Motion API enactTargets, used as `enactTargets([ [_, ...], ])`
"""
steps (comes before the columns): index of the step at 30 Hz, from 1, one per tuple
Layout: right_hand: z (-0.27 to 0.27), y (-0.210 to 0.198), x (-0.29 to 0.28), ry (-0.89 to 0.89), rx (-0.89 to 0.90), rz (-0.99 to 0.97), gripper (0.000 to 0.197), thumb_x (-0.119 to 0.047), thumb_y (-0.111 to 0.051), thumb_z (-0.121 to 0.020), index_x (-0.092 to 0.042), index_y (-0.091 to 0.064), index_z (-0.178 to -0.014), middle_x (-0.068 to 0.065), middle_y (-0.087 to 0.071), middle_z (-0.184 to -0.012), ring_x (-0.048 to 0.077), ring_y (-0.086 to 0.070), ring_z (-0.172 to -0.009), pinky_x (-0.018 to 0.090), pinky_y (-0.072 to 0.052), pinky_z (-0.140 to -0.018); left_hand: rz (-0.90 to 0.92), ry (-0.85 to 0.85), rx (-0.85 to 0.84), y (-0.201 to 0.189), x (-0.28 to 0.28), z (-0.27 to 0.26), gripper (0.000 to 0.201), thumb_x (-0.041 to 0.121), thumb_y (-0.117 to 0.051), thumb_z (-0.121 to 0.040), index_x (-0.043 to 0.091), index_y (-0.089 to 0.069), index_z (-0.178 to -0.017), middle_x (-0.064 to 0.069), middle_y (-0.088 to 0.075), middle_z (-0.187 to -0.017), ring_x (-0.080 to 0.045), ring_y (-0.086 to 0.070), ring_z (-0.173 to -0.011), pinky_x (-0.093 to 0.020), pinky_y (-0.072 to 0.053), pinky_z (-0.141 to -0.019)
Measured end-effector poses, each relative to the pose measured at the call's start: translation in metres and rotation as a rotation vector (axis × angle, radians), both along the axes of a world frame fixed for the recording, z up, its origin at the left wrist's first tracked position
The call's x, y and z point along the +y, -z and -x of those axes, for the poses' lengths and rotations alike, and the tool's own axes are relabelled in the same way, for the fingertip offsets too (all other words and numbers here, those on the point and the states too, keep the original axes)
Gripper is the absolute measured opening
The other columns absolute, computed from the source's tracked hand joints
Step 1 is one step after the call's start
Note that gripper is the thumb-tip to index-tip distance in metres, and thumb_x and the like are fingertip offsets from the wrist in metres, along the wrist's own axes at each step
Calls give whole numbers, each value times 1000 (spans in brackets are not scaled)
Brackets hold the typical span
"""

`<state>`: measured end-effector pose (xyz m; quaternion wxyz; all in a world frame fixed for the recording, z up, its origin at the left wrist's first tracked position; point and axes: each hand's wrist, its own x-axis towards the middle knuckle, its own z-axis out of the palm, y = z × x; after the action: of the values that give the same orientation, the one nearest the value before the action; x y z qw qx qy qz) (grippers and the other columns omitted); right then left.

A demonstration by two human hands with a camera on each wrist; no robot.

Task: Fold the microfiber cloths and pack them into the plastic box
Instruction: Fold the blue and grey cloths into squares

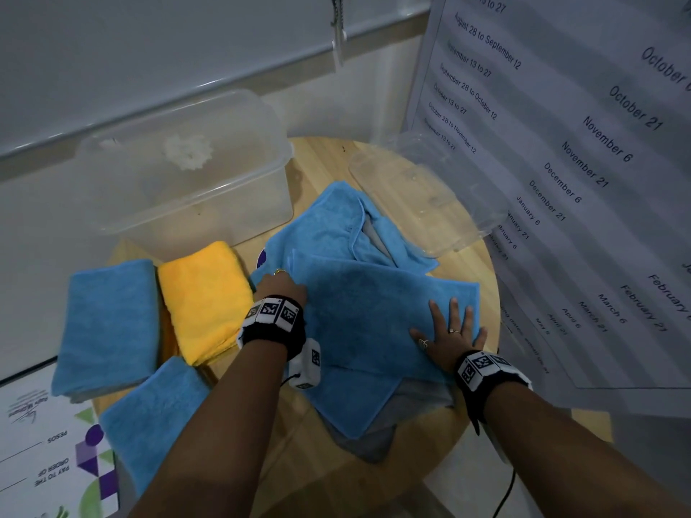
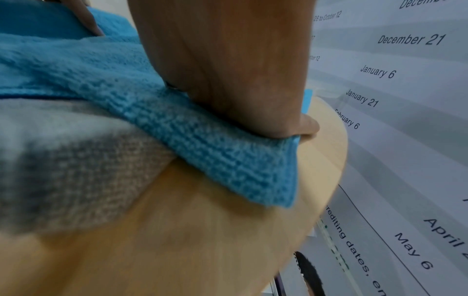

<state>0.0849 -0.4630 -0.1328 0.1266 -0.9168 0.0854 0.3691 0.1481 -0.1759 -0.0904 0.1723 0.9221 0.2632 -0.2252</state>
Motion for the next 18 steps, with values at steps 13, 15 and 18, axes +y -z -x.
enactTargets([
  [13,-2,-18,18,-82,-568,10,61,-48,-62,-79,-10,-51,-126,21,-27,-150,43,-24,-138,62,-22,-104,210,259,-211,-28,-37,49,39,14,-45,-93,8,-44,-132,-13,-51,-133,-28,-49,-123,-33,-37,-103],
  [15,-8,-30,32,57,-710,-258,46,-42,-57,-80,-4,-64,-104,22,-56,-122,40,-54,-112,45,-41,-89,271,320,-282,-29,-51,55,40,14,-46,-94,6,-46,-133,-14,-50,-134,-27,-47,-125,-31,-33,-105],
  [18,-32,-36,54,454,-228,-800,55,-53,-53,-86,-3,-69,-102,15,-68,-107,29,-62,-104,39,-45,-97,375,354,-312,-28,-71,61,39,8,-46,-93,2,-47,-131,-20,-50,-129,-31,-48,-121,-30,-32,-103],
])
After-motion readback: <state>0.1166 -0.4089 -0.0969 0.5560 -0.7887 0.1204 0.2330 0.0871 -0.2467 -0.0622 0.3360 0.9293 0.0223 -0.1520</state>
